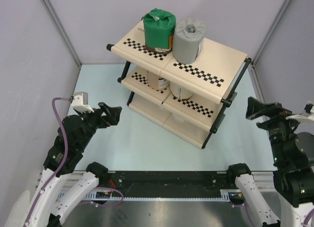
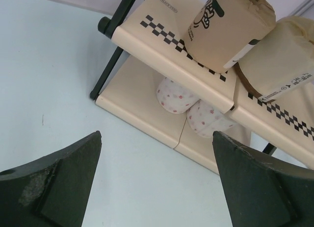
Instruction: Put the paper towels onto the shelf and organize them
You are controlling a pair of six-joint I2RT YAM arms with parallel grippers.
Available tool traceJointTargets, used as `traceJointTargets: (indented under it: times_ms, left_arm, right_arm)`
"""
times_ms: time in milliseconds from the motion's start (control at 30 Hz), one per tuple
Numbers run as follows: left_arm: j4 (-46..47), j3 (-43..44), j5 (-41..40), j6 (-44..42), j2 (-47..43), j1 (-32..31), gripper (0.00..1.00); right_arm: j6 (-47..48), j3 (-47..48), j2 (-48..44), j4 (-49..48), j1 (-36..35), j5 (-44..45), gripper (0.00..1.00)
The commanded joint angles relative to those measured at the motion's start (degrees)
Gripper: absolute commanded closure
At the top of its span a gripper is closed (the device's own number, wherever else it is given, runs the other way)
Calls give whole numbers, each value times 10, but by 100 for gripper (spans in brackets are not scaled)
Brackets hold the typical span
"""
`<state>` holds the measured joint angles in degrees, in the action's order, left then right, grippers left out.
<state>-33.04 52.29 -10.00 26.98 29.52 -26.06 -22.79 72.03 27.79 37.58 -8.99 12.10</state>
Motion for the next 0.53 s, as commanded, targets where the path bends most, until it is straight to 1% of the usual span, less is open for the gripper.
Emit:
traceJointTargets:
  times_ms: [0,67,233,333,500]
  left_arm:
    - [-14,-4,-19,12,-24,4,0]
    - [-15,-22,-20,17,-46,4,0]
    - [-41,-44,-34,39,-78,4,0]
    - [-57,-55,-38,40,-100,4,0]
    - [-69,-72,-57,53,-132,4,0]
  right_arm:
    - [-46,-4,-43,156,0,28,0]
    - [-80,-16,-77,196,-1,33,0]
    - [-122,-83,-163,230,0,32,0]
    - [-121,-98,-172,238,0,-3,0]
    - [-122,-103,-168,253,-1,1,0]
